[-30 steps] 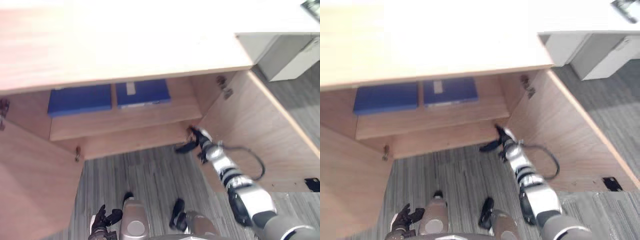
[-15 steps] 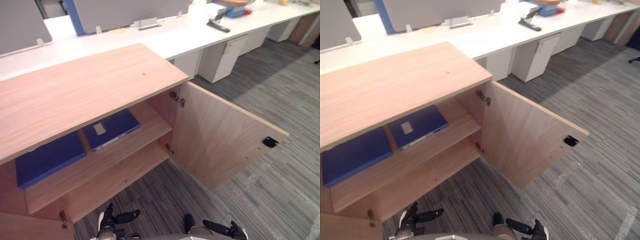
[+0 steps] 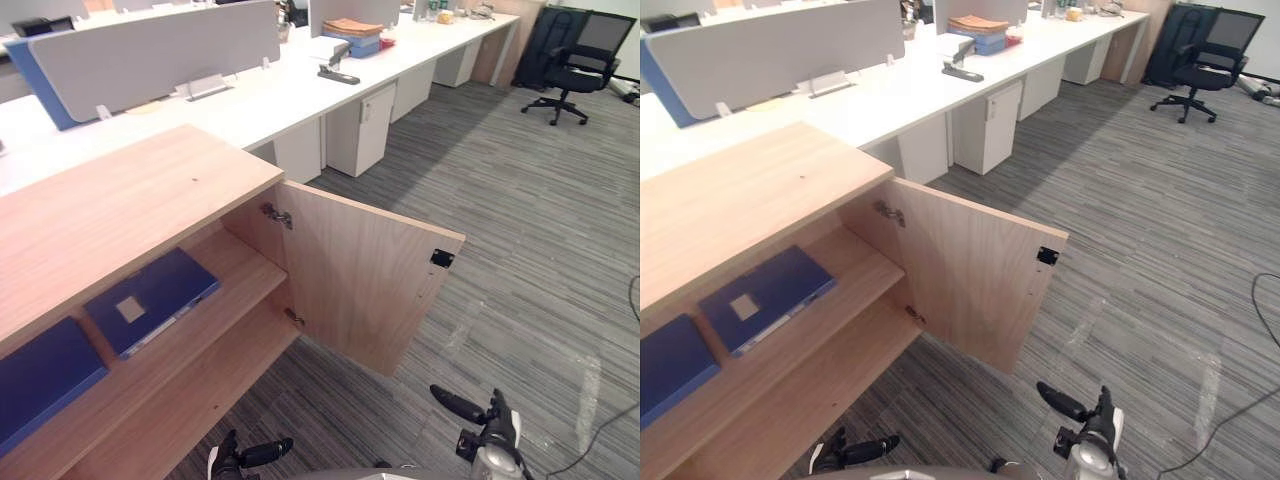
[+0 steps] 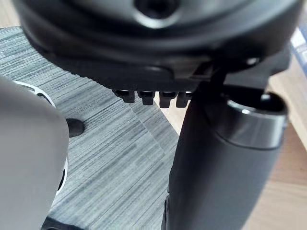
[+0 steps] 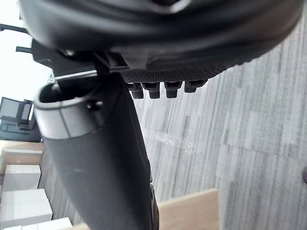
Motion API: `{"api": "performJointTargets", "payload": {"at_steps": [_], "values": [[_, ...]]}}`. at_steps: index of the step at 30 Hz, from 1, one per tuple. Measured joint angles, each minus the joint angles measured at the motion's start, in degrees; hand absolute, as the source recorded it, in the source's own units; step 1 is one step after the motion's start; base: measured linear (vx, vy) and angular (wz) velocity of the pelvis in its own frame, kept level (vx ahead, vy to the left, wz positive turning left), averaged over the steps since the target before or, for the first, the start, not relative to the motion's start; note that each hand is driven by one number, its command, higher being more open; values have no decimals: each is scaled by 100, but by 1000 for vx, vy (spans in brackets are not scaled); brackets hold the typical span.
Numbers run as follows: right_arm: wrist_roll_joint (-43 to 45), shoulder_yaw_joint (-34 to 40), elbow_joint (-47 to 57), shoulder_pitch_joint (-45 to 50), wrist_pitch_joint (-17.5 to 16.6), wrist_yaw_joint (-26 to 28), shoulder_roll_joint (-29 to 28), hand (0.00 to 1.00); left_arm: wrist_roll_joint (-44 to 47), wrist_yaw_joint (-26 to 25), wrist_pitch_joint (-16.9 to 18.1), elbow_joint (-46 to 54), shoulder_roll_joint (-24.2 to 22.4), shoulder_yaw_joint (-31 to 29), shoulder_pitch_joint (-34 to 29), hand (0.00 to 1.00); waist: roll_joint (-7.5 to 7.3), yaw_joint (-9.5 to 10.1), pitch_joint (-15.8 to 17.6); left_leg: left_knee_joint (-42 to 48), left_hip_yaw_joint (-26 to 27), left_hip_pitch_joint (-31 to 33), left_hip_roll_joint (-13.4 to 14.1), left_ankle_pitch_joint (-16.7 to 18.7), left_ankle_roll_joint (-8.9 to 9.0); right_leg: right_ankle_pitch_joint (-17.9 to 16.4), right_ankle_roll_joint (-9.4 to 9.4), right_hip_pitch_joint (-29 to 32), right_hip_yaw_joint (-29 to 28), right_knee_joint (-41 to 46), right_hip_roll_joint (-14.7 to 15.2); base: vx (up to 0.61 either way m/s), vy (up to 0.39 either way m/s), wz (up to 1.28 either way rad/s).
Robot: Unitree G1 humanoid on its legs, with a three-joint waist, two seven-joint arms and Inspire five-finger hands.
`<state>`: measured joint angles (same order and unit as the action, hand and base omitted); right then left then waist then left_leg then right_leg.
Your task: Walk over to the cabinet, pick up the folder, carry it to the office cabinet, place the folder inside the office cabinet, then close the office cabinet door
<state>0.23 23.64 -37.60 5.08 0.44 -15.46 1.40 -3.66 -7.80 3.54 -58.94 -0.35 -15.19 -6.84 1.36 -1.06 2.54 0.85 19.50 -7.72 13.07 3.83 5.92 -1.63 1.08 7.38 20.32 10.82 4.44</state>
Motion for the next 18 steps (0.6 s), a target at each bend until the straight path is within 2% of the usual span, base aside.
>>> {"api": "performJointTargets", "payload": {"at_steps": [2,8,11,14,18], "values": [[-14,7,86,-126,-2,-21,227,100,75,40,-9,-4,32,123,1,100,14,4,-11,-18,-19,-5,4,-97,32,169,-45,-137,-33,-308,-116,133,-40,-9],[-25,-97,26,-774,-4,-3,701,100,96,93,-29,35,110,496,-4,100,34,34,-34,-2,-111,-32,-147,-120,56,397,21,-377,-59,-702,-38,71,50,3],[-266,-621,-93,-1330,-49,122,1047,100,162,159,-28,132,183,607,-36,100,21,104,-42,27,-143,19,-243,-120,56,645,53,-454,-144,-1028,-10,-38,60,-5],[-283,-888,-242,-1747,-133,222,1096,100,201,195,-27,147,260,707,-41,100,19,126,-41,27,-172,90,-267,-120,55,797,51,-469,-140,-1212,-14,-93,29,1],[-295,-1270,-605,-2120,-145,323,1182,100,219,205,-20,154,265,744,-18,100,23,248,-26,-40,-311,98,-268,-112,57,961,44,-564,-81,-1447,-55,-139,4,8]]}}
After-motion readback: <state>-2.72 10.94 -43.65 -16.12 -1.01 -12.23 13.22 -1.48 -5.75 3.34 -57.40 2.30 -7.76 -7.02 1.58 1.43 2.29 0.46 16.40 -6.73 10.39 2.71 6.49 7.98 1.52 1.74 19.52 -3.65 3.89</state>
